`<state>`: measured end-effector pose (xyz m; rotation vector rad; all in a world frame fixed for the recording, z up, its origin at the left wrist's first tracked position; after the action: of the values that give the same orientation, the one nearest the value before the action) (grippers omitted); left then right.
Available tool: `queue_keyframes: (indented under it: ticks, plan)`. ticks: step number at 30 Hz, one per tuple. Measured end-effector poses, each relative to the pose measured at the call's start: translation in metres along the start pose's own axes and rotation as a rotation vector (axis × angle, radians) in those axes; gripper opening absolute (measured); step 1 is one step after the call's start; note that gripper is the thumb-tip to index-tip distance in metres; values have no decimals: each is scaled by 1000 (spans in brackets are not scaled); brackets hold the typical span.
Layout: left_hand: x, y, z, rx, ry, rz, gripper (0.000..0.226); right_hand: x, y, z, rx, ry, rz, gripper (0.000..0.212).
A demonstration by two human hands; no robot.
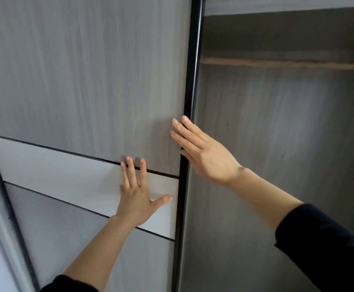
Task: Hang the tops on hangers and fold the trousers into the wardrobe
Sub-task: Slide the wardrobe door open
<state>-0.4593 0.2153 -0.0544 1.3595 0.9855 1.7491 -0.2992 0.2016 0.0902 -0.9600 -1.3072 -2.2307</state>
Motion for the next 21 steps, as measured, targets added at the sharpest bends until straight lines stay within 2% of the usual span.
queue_keyframes:
  ticks: [3, 8, 13, 17, 18, 21]
  plan:
    - [6, 4, -23, 40, 22, 15, 123, 17, 0, -3, -70, -16, 51, 58]
    - [13, 6, -43, 88, 41, 1, 122, 33, -17, -10, -11, -25, 56, 51]
    - [13, 6, -42, 102, 67, -33, 122, 31, -20, -5, 18, -48, 28, 53]
    - [4, 17, -31, -36, 85, -55, 128, 30, -19, -6, -10, -48, -54, 54]
    - [0, 27, -23, -82, 76, 3, 125, 27, -15, -4, -41, -46, -63, 54]
    - [-19, 65, 16, -117, -48, 333, 95, 4, 2, 13, -34, -158, -60, 51]
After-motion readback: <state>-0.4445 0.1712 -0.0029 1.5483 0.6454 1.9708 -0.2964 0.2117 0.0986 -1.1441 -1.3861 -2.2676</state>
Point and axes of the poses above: each hand's wrist, its own x-axis towards the middle knuckle, its own y-axis out of the back of the hand, z = x × y, the point moved 8 cm from there along x, towards the middle knuckle, and after that the axes turned 10 degrees about x, right-handed, at the moved point
